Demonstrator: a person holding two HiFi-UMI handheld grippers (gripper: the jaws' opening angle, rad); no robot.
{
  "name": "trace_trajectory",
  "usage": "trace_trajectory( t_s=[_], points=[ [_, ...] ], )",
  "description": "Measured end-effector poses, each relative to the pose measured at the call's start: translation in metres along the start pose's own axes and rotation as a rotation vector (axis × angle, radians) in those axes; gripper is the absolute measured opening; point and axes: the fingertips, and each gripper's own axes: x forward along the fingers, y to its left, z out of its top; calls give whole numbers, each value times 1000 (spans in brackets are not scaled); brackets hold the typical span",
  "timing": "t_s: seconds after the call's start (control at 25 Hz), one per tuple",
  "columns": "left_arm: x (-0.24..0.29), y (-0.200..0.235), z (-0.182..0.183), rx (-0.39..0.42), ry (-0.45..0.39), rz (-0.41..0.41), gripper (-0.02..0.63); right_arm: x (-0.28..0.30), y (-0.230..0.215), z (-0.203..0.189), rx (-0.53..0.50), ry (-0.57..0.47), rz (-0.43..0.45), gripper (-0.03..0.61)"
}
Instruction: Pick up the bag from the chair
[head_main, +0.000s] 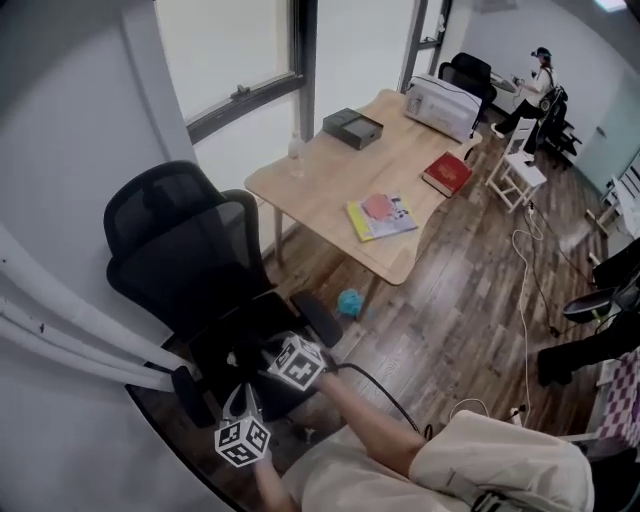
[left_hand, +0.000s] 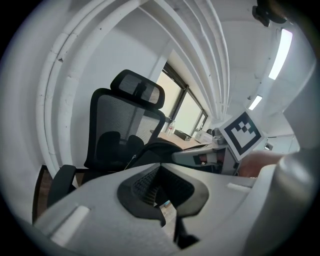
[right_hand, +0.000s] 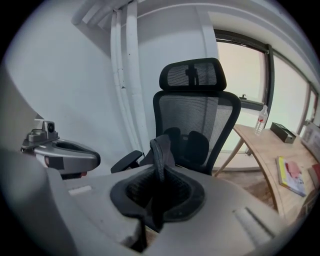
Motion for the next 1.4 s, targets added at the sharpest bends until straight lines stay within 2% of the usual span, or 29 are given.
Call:
trace_trajectory(
  t_s=[0.28,0.44,0.64,0.76,0.92,1.2,1.4],
  points=[
    [0,-29,4,44,-6,20,5,-15,4,1,-41,-26,11,28],
    [-1,-44,1,60,-15,32,5,-31,-2,-9,-23,-47,18,28],
    [10,-67,3,76,-32,26,5,-45,-19,-23,-58,-64,0,28],
    [8,-78,-1,99,-24,30,5,-49,-24,-32,-37,-64,2,28],
    [-4,-81,-14,90,-10,59,5,-56,-26,-45,-26,-56,12,28],
    [-24,-87,-33,95,-36,131,5,-70,-24,-65,30,-100,17,28],
    [-31,-114,-68,129,-7,107,5,-81,-38,-88,118,-113,26,28]
  ],
)
